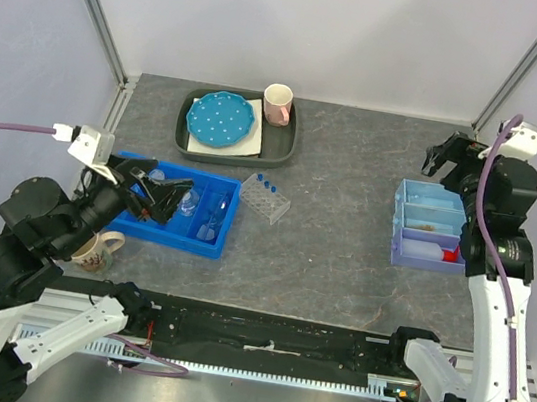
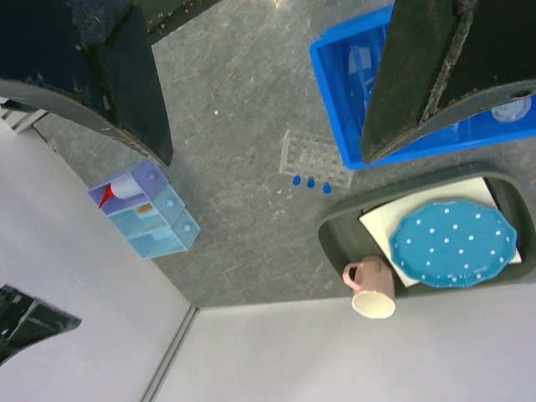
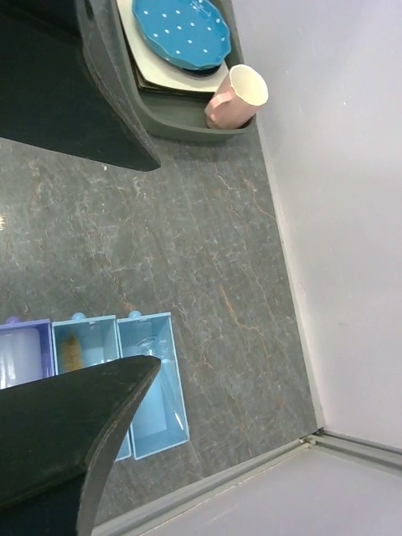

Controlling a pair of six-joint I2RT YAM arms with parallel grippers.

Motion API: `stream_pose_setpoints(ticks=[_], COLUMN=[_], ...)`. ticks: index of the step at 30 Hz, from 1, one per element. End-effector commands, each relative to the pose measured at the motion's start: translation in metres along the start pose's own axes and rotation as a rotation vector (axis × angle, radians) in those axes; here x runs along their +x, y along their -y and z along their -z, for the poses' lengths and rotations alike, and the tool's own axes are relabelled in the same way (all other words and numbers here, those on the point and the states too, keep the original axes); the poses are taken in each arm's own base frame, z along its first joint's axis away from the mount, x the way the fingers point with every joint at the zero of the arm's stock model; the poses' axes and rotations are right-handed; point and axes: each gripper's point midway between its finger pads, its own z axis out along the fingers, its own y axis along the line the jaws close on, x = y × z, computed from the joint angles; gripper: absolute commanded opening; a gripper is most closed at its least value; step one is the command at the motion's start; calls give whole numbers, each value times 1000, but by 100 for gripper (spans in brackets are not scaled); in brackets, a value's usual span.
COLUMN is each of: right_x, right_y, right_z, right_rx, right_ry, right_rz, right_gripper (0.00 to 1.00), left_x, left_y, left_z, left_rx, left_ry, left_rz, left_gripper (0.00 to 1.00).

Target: Organize the chemistry lab equipment

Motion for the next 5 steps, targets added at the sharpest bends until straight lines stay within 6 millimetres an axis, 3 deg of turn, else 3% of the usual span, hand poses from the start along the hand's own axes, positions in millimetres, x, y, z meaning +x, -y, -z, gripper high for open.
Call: stream_pose_setpoints(ticks=[1,5], right_x=[-36,-41], right_y=[2,6], right_z=[15,18], right_rx=[34,50], right_ry=[108,122], right_rz=[-10,49], right_gripper=[98,98], left_x=[4,5], left_y=[-5,-8], left_z=[10,13], left_rx=[-33,-45], left_ry=[-38,-35], left_rz=[20,14], left_gripper=[100,100])
